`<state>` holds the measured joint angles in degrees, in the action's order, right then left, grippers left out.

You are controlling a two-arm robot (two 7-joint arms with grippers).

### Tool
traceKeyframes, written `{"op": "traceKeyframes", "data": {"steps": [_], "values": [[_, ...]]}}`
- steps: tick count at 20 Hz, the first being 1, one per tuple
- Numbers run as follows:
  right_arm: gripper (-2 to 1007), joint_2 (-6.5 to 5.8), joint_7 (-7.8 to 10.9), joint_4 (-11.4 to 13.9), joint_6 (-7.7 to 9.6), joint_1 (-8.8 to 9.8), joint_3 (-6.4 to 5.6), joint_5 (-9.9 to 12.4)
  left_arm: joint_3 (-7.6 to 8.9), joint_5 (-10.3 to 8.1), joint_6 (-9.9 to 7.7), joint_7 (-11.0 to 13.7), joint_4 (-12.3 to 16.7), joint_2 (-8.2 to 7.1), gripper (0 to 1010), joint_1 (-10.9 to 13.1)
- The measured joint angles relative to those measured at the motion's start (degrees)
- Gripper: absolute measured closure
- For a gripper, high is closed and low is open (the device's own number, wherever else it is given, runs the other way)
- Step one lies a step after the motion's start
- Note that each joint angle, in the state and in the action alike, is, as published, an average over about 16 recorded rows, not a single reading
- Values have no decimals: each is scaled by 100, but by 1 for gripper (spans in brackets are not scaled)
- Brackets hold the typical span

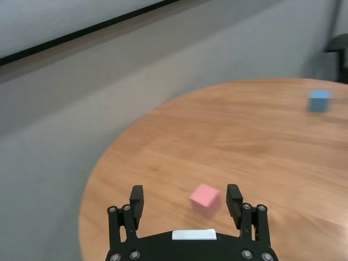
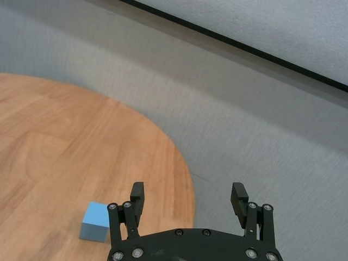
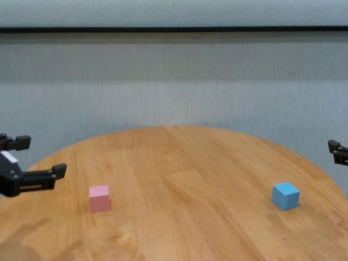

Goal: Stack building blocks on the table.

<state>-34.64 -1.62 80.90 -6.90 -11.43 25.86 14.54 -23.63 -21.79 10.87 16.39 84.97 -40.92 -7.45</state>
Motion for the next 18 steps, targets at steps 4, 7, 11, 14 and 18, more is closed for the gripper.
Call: {"op": "traceKeyframes", "data": {"steps": [4,7,11,14,18], "values": [[1,0,0,0,0,0,0,0,46,-129,116,360,255,-214,10,236],[1,0,0,0,0,0,0,0,49,-176,194,600,434,-343,10,396],[1,0,0,0,0,0,0,0,6,-208,251,903,586,-431,10,532],[1,0,0,0,0,0,0,0,-53,-213,265,1128,623,-438,10,568],[1,0,0,0,0,0,0,0,-148,-209,244,1410,576,-388,10,542]]}}
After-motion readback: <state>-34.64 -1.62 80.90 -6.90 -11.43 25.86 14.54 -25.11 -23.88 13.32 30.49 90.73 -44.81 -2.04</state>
